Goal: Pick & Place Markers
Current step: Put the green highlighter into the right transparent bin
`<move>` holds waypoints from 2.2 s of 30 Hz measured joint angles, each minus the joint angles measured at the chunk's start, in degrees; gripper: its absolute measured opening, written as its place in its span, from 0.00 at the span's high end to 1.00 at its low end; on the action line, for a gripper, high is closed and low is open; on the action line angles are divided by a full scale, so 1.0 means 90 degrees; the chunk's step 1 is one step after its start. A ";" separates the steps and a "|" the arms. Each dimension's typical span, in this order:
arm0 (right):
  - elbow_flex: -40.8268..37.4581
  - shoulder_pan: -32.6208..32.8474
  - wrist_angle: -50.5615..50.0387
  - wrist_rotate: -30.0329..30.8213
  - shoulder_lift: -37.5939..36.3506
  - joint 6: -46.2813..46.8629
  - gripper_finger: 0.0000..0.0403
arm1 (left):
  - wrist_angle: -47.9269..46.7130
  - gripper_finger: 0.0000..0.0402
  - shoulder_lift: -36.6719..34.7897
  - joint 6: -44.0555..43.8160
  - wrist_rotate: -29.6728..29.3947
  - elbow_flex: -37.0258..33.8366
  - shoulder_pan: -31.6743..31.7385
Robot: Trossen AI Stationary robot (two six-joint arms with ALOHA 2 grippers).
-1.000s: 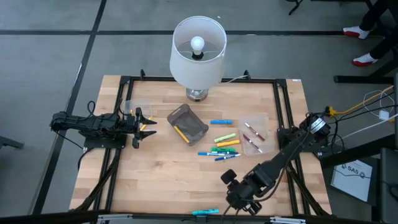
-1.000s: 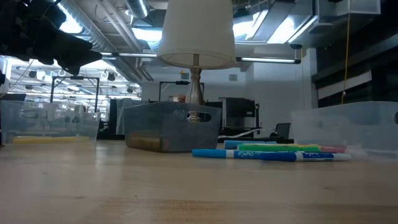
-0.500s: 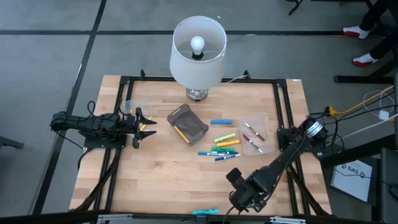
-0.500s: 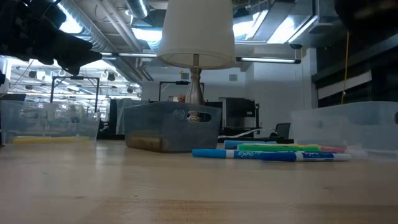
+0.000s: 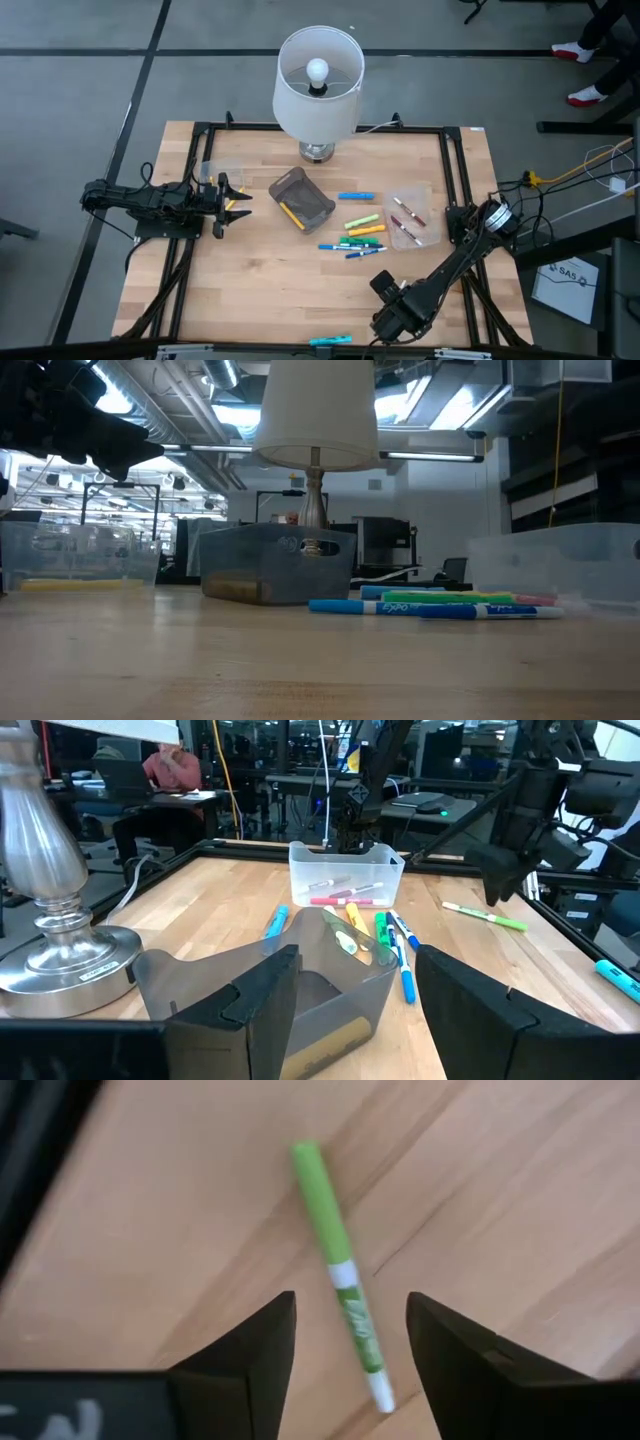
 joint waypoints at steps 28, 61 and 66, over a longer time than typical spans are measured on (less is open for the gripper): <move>-0.1229 0.0262 0.1023 0.0300 -0.0039 0.0049 0.61 | 0.0000 0.51 0.0000 0.0001 0.0001 0.0000 0.0001; -0.1272 -0.0294 0.4148 0.1073 0.0048 0.2346 0.94 | 0.0000 0.51 0.0000 0.0001 0.0001 0.0000 0.0001; -0.1272 -0.0430 0.5048 0.1499 0.0044 0.2183 0.94 | 0.0001 0.51 0.0000 0.0001 0.0001 0.0000 -0.0001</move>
